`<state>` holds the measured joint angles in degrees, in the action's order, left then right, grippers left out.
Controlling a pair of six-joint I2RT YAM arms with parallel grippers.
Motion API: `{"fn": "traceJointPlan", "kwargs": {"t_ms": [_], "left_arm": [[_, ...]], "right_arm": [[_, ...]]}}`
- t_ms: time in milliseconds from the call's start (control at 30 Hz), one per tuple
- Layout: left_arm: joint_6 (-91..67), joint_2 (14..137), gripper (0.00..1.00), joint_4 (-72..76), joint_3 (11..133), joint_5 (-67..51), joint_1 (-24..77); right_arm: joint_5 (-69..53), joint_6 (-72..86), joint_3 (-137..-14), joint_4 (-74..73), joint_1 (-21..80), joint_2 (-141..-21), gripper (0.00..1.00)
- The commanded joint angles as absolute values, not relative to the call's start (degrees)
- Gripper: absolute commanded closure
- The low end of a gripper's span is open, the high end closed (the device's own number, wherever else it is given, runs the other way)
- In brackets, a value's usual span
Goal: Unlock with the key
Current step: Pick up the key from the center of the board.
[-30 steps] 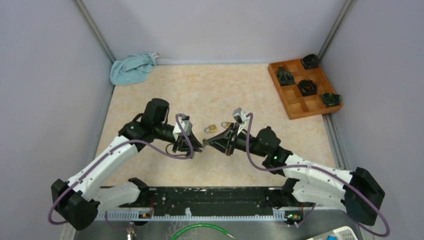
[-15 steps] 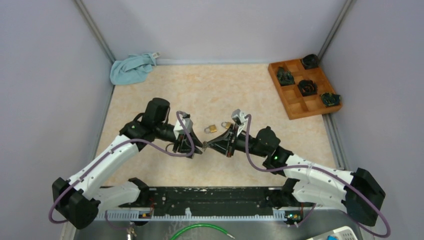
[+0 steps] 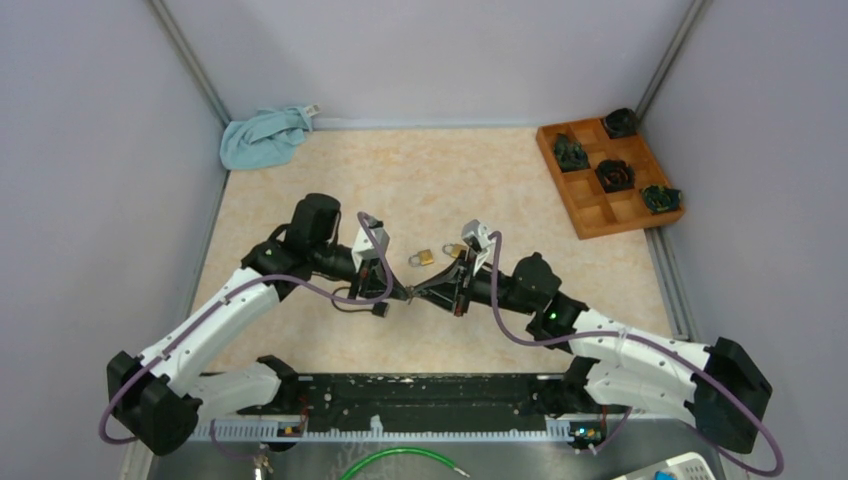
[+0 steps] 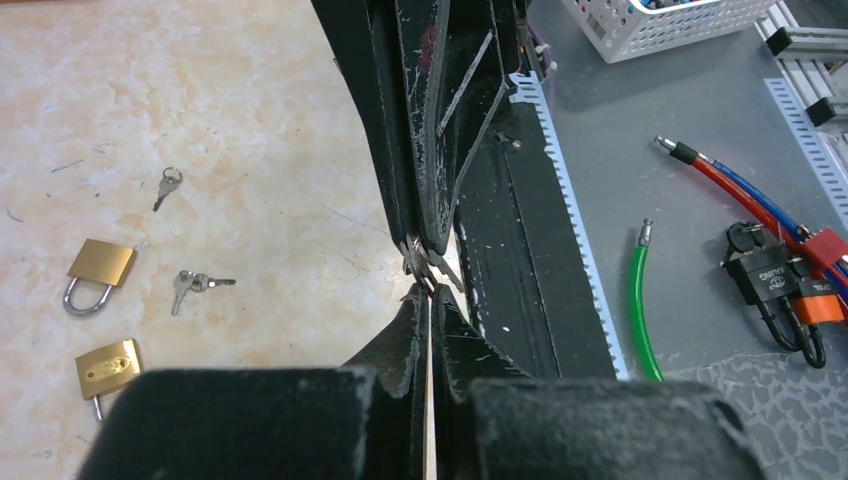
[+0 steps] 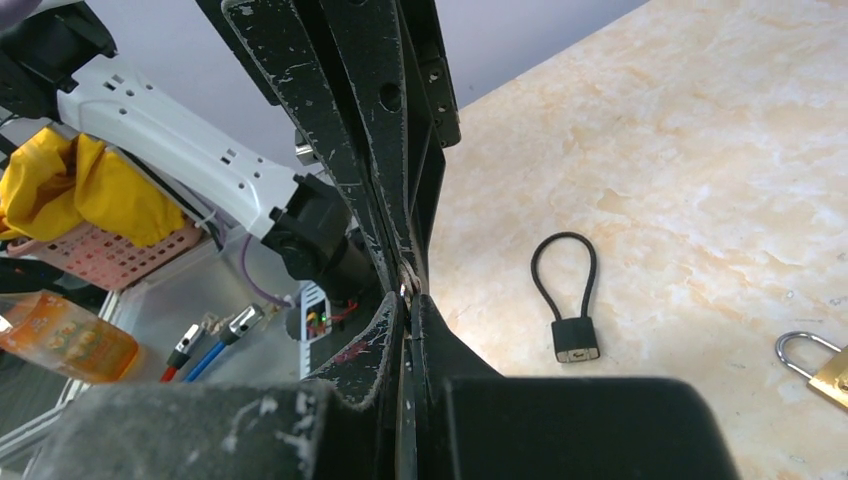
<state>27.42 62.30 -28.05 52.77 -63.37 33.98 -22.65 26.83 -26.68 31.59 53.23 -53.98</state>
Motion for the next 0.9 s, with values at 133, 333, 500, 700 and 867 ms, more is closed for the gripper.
{"fn": "traceJointPlan", "kwargs": {"t_ms": [133, 333, 500, 700, 867], "left_arm": [[27.7, 62.28, 1.0, -26.36, 53.08, -61.69, 33.96], [33.68, 62.67, 1.0, -30.64, 55.65, -59.99, 33.97], [39.81, 64.16, 1.0, -39.03, 58.69, -60.15, 33.93], [39.26, 64.51, 1.0, -39.51, 59.06, -60.14, 33.95], [38.23, 64.71, 1.0, -40.04, 59.88, -59.45, 33.93]], "right_arm": [[-22.24, 24.66, -30.19, 30.83, 53.84, -51.81, 1.0], [-22.3, 23.7, -30.35, 27.5, 53.79, -50.67, 1.0], [-21.95, 20.72, -31.42, 21.82, 53.84, -49.19, 1.0], [-22.31, 17.96, -33.77, 17.36, 53.82, -49.31, 1.0], [-22.01, 17.2, -34.45, 15.4, 53.86, -49.62, 1.0]]}}
